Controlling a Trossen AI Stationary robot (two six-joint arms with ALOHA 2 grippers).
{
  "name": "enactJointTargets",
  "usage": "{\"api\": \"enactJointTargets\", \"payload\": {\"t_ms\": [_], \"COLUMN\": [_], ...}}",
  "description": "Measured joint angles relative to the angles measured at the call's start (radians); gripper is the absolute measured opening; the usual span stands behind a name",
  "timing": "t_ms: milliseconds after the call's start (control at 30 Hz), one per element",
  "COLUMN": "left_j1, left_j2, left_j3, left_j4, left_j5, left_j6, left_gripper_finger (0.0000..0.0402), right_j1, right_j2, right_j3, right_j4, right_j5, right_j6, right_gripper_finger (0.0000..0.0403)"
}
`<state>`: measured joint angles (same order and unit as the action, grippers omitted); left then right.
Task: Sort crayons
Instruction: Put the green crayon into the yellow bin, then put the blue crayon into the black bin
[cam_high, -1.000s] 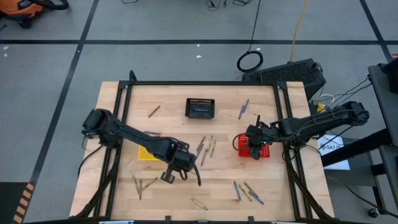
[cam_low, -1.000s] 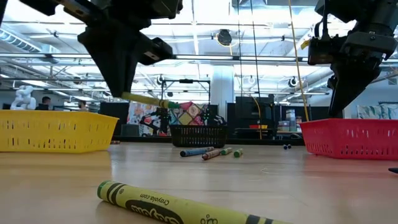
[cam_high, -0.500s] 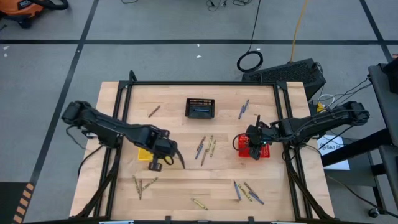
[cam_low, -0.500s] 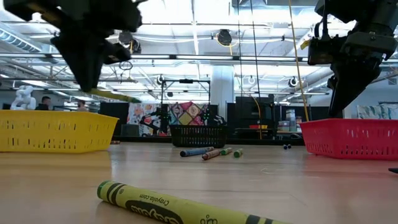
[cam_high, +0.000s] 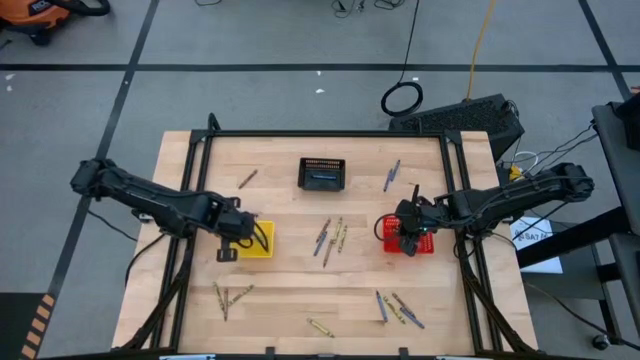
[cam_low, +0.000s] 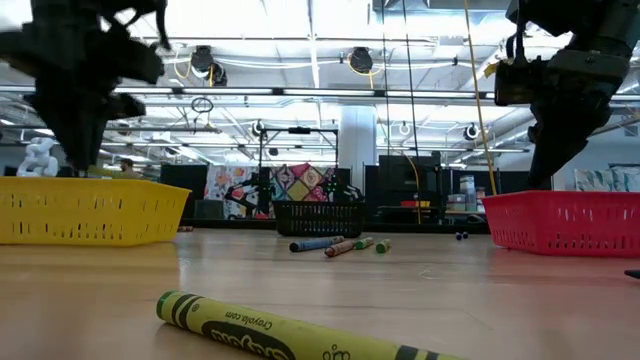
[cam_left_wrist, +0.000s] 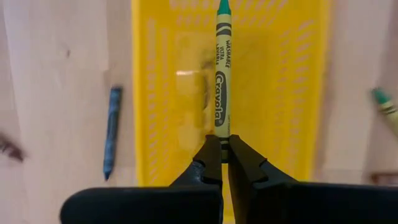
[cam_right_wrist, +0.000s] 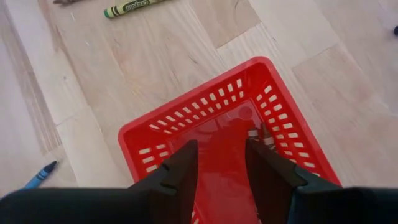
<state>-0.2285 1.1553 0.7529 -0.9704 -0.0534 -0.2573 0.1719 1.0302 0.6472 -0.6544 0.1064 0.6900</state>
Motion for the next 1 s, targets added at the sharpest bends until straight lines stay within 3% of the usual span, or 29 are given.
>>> {"api": "enactJointTargets", "payload": {"t_ms": [300,600,1000], "left_j1": [0.052,0.067,0.067], "left_j2": [-0.014,-0.014,-0.013], "left_j3": [-0.068,-0.076,-0.076], "left_j4": [0.009,0.083,0.126], "left_j5": [-0.004,-0.008,-0.007], "left_j6": [0.004,0.002,0.035], "left_gripper_finger": [0.0004,0.0002,0.0000], "right_j1": [0.000,0.000,-0.039], "right_j2": [0.000,0.000,0.000], "right_j3": [0.000,0.000,0.000], "right_j4": [0.000,0.011,0.231], "right_j5": [0.075,0.085,0.423], "right_j6": [0.106,0.112,-0.059], "right_gripper_finger": [0.0121,0.0121,0.0121]}}
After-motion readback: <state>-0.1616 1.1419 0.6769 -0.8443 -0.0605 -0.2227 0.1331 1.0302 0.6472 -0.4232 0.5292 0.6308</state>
